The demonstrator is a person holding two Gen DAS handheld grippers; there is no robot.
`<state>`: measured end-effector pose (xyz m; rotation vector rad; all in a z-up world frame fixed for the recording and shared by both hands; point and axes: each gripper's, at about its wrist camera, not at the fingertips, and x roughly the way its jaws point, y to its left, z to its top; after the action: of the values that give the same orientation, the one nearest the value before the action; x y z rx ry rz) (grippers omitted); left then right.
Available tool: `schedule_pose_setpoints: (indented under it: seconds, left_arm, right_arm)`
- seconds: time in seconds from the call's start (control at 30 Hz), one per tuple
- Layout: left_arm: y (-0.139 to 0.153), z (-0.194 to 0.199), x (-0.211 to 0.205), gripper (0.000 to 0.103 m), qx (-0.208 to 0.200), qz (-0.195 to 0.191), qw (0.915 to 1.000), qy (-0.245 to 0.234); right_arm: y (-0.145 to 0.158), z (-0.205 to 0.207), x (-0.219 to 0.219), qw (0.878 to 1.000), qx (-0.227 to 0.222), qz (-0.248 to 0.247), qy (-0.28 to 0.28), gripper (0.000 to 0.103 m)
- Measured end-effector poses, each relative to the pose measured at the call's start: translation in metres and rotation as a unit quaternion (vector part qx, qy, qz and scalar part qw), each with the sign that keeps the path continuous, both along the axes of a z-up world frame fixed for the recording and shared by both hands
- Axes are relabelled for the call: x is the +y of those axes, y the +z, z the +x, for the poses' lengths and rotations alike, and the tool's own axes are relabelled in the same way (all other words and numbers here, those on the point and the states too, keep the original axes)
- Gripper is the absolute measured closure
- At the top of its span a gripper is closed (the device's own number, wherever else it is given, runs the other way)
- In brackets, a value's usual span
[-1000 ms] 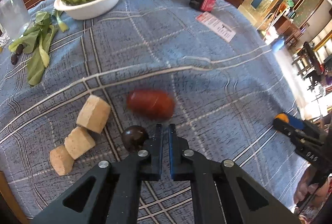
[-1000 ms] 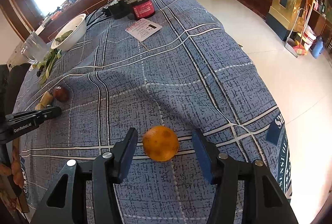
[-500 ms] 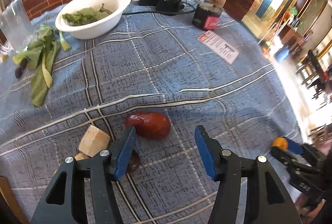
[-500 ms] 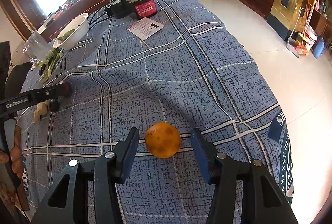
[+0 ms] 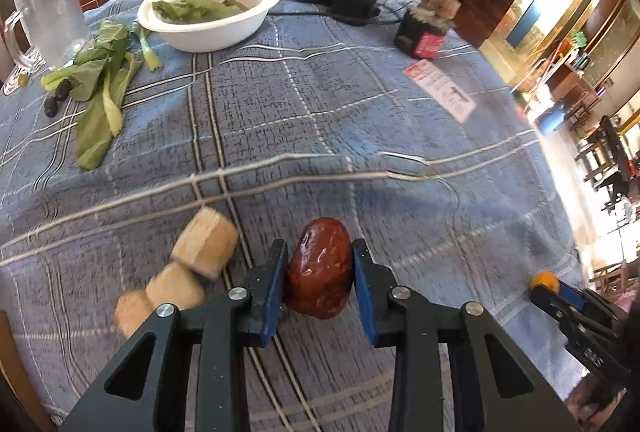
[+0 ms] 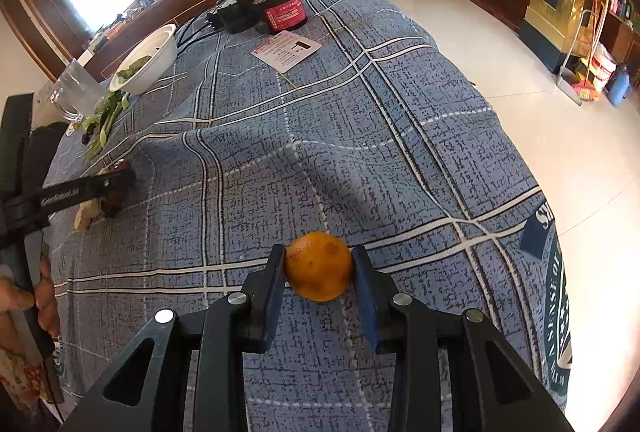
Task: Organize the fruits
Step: 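Carry the jujube and tangerine into the tray and open both tools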
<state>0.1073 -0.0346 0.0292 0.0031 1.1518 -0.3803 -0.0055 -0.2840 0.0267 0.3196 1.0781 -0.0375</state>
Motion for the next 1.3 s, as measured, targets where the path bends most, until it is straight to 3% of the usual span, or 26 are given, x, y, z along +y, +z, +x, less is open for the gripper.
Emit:
schedule_pose_setpoints:
  seconds: [0.23, 0.47, 0.63, 0.83, 0.93, 1.07, 1.3]
  left_arm:
    - [0.036, -0.043, 0.051, 0.072, -0.016, -0.051, 0.9981, 0.030]
    - [0.060, -0.086, 0.156, 0.072, -0.039, -0.040, 0.9908, 0.123]
    - [0.065, -0.117, 0.248, 0.072, -0.036, -0.033, 0.9768, 0.209]
    - [0.065, -0.141, 0.349, 0.072, -0.029, 0.005, 0.9573, 0.288]
    - [0.056, -0.140, 0.379, 0.072, -0.020, 0.024, 0.9548, 0.296]
    - [0.040, -0.129, 0.407, 0.072, -0.002, 0.022, 0.9568, 0.290]
    - [0.024, -0.107, 0.415, 0.072, 0.011, 0.022, 0.9641, 0.264]
  right_arm:
    - [0.016, -0.009, 0.020, 1.000, -0.010, 0.017, 0.015, 0.068]
    - [0.031, -0.002, 0.087, 0.996, -0.019, 0.035, 0.082, 0.068]
    - [0.044, 0.000, 0.170, 0.986, -0.029, 0.043, 0.159, 0.068]
    - [0.057, -0.005, 0.285, 0.963, -0.035, 0.058, 0.262, 0.067]
    - [0.061, -0.011, 0.341, 0.949, -0.034, 0.066, 0.307, 0.067]
    - [0.058, -0.018, 0.407, 0.933, -0.018, 0.083, 0.351, 0.067]
    - [0.045, -0.039, 0.471, 0.913, 0.007, 0.085, 0.399, 0.067]
